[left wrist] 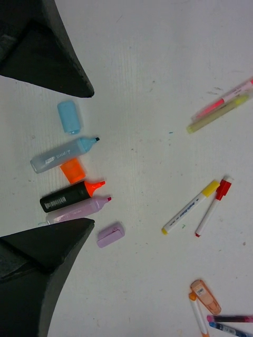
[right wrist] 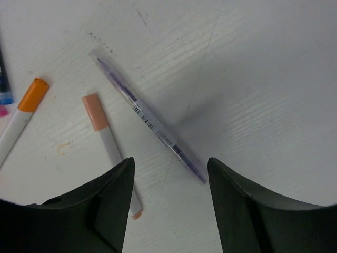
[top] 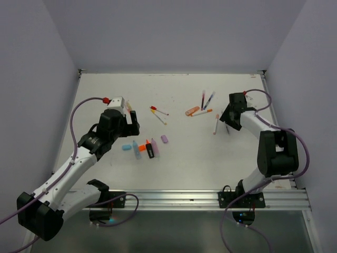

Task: Open the pen caps

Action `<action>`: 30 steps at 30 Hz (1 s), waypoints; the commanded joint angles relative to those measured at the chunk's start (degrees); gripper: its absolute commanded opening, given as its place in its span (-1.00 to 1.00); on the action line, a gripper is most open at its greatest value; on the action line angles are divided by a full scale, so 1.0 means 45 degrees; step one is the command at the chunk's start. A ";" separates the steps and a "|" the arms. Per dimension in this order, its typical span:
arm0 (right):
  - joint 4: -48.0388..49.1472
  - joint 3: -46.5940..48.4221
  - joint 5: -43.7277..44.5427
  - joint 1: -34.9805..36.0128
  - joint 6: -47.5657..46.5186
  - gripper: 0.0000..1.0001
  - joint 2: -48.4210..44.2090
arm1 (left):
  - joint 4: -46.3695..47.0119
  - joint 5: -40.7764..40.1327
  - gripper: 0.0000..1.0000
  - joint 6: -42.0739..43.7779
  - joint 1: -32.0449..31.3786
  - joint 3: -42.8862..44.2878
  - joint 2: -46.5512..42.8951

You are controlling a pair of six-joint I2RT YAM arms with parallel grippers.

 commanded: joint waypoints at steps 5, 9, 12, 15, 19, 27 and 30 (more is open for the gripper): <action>0.0031 0.1166 -0.0227 -0.0254 -0.0272 0.18 0.1588 | 0.0017 -0.0212 1.00 0.0426 0.0094 -0.0188 -0.0372; 0.0071 0.1401 -0.0404 -0.0255 -0.0526 0.12 0.2155 | 0.0036 -0.0154 1.00 0.0407 0.0094 -0.0188 -0.0333; 0.0051 0.1460 -0.0423 -0.0294 -0.0663 0.04 0.2545 | 0.0056 -0.0134 1.00 0.0407 0.0094 -0.0188 -0.0275; -0.0007 0.1480 -0.0501 -0.0274 -0.0703 -0.07 0.2839 | 0.0095 -0.0114 1.00 0.0387 0.0094 -0.0227 -0.0158; -0.0183 0.1538 -0.0502 -0.0294 -0.0819 -0.44 0.3054 | 0.0134 0.0022 1.00 0.0309 0.0094 -0.0247 -0.0060; -0.0535 0.1421 0.0006 -0.0274 -0.1502 -0.82 0.1789 | 0.1344 0.1659 1.00 0.0036 0.0094 -0.0599 0.0310; -0.0419 0.1169 -0.0283 -0.0235 -0.1620 -0.90 0.0987 | 0.1539 0.2324 1.00 -0.0003 0.0094 -0.0365 0.0623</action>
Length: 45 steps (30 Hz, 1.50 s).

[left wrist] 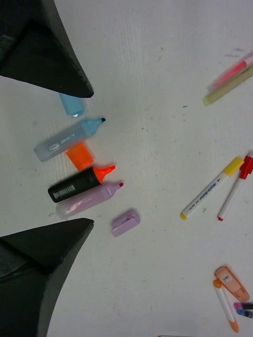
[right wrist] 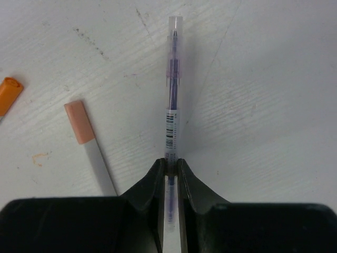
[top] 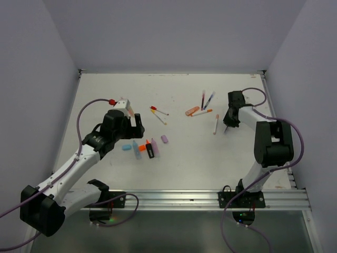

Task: Open the pen caps

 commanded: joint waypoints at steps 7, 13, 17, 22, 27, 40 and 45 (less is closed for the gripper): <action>0.1858 -0.1358 -0.2951 0.1871 -0.1460 -0.94 -0.4632 | 0.3129 0.4021 1.00 -0.1173 0.0089 0.0516 0.0533; 0.4104 -0.2491 -0.5273 0.4704 -0.2242 -0.92 -0.6375 | 0.4853 0.5468 1.00 -0.2422 0.0070 0.0693 0.1021; 0.5783 -0.3641 -0.6797 0.5780 -0.2224 -0.90 -0.7235 | 0.6802 0.5547 1.00 -0.3127 -0.0047 0.0712 0.1294; 0.7699 -0.4504 -0.7738 0.6641 -0.1852 -0.86 -0.7861 | 0.7178 0.4787 0.99 -0.3597 -0.0574 0.1393 0.2113; 0.8304 -0.4739 -0.8071 0.7014 -0.1638 -0.84 -0.7842 | 0.7139 0.3460 0.85 -0.3656 -0.1745 0.2078 0.2895; 0.8814 -0.4954 -0.8111 0.7405 -0.1598 -0.80 -0.7569 | 0.7353 0.2617 -0.04 -0.4417 -0.2352 0.2275 0.3678; 0.8853 -0.4915 -0.8130 0.7483 -0.1598 -0.79 -0.7412 | 0.7490 0.2617 -0.29 -0.4457 -0.2391 0.2177 0.3717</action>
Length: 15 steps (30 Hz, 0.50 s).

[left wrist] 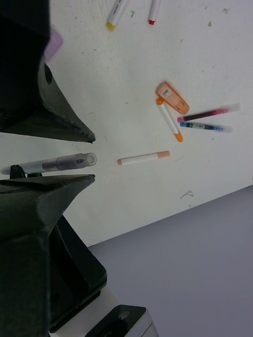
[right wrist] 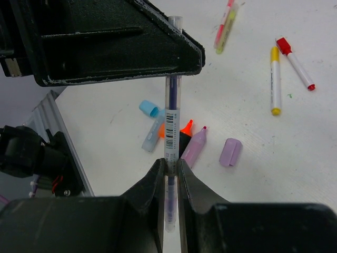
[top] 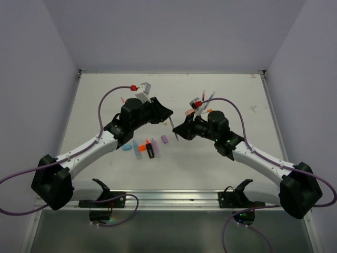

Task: Open the pen caps

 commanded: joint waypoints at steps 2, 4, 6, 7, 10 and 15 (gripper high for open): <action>0.0674 0.0030 -0.0291 0.0168 0.0034 -0.78 0.0078 | 0.0885 -0.0288 -0.37 -0.0144 -0.0108 0.0283 0.0084; 0.0674 0.0049 -0.0272 0.0227 -0.0005 -0.78 0.0116 | 0.1001 -0.0307 -0.44 -0.0202 -0.0147 0.0244 0.0084; 0.0674 0.0050 -0.0291 0.0266 -0.0025 -0.78 0.0116 | 0.1099 -0.0327 -0.61 -0.0261 -0.0167 0.0166 0.0084; 0.0674 0.0049 -0.0310 0.0305 -0.0044 -0.78 0.0136 | 0.1138 -0.0327 -0.74 -0.0300 -0.0167 0.0146 0.0084; 0.0654 0.0030 -0.0349 0.0305 0.0014 -0.64 0.0156 | 0.1139 -0.0268 -0.98 -0.0300 -0.0167 0.0088 0.0046; 0.0752 0.0147 -0.0369 0.0305 0.0170 -0.12 0.0214 | 0.1139 0.0063 -1.00 -0.0086 -0.0226 -0.0108 -0.0149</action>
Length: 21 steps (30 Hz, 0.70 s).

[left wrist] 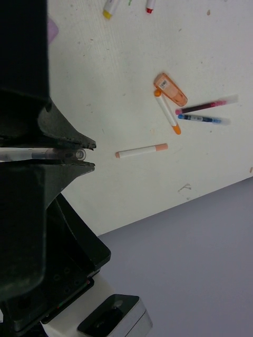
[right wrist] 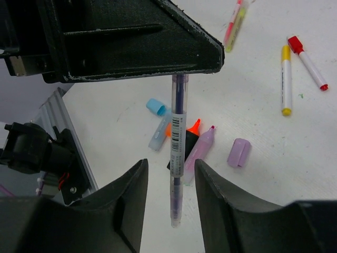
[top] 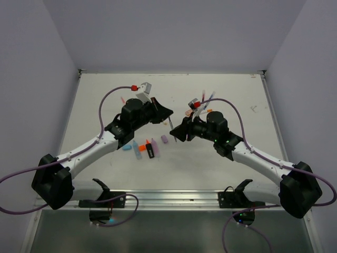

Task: Open the pen caps

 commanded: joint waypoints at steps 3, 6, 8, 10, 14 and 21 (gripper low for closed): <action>0.0650 0.0361 -0.0320 0.0091 0.0078 -0.05 0.0326 | 0.0658 0.0317 -1.00 0.0347 -0.0133 -0.0293 -0.0403; 0.0689 0.0634 -0.0359 0.0072 0.0059 -0.04 0.0560 | 0.0677 0.0473 -1.00 0.0367 -0.0173 -0.0469 -0.0501; 0.0805 0.0791 -0.0437 0.0091 0.0078 -0.04 0.0736 | 0.0794 0.0552 -1.00 0.0348 -0.0212 -0.0567 -0.0560; 0.0903 0.0889 -0.0613 0.0111 0.0156 -0.05 0.1010 | 0.0988 0.0688 -1.00 0.0329 -0.0212 -0.0606 -0.0560; 0.1079 0.0870 -0.0711 0.0092 0.0176 -0.25 0.1206 | 0.1204 0.0670 -1.00 0.0309 -0.0212 -0.0606 -0.0560; 0.0885 0.0304 -0.1238 0.0150 0.0060 -1.00 0.1304 | 0.1693 -0.0089 -1.00 0.0172 -0.0231 -0.0373 -0.0540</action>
